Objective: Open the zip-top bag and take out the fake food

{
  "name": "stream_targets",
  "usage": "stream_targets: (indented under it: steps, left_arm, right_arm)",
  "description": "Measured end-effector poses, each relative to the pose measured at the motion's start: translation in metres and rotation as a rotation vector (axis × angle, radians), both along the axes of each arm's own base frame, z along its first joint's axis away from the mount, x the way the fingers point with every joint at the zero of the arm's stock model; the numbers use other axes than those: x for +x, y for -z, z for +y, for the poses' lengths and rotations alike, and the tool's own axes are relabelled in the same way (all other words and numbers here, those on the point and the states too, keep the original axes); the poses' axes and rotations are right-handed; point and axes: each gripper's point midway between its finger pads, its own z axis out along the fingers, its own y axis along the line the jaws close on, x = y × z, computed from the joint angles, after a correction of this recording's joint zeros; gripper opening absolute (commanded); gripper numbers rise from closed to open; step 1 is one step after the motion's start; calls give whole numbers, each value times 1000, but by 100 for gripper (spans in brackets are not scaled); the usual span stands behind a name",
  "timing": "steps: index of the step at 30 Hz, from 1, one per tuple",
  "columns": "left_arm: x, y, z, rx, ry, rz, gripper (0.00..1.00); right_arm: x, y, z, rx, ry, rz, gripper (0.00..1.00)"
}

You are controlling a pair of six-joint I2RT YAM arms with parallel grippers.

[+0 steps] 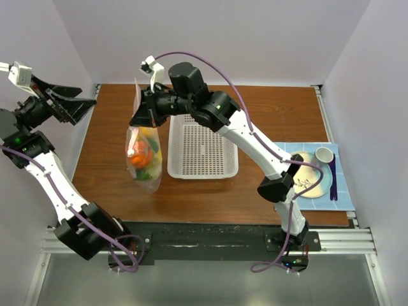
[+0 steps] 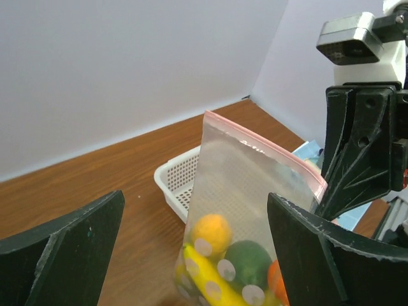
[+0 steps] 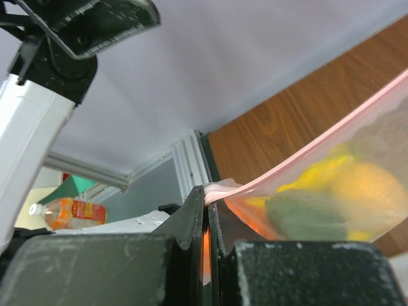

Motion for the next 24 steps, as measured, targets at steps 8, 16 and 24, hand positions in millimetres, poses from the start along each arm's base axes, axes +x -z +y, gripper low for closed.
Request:
stream_targets:
  steps: [8, 16, 24]
  left_arm:
    - [-12, -19, -11, 70, 17, -58, 100]
    - [-15, -10, -13, 129, 22, -90, 100]
    - [-15, 40, -32, 297, 71, -203, 100]
  right_arm:
    - [-14, -3, 19, 80, -136, -27, 0]
    - [5, 113, 26, -177, -177, -81, 0]
    - [-8, 149, -23, -338, -262, -258, 0]
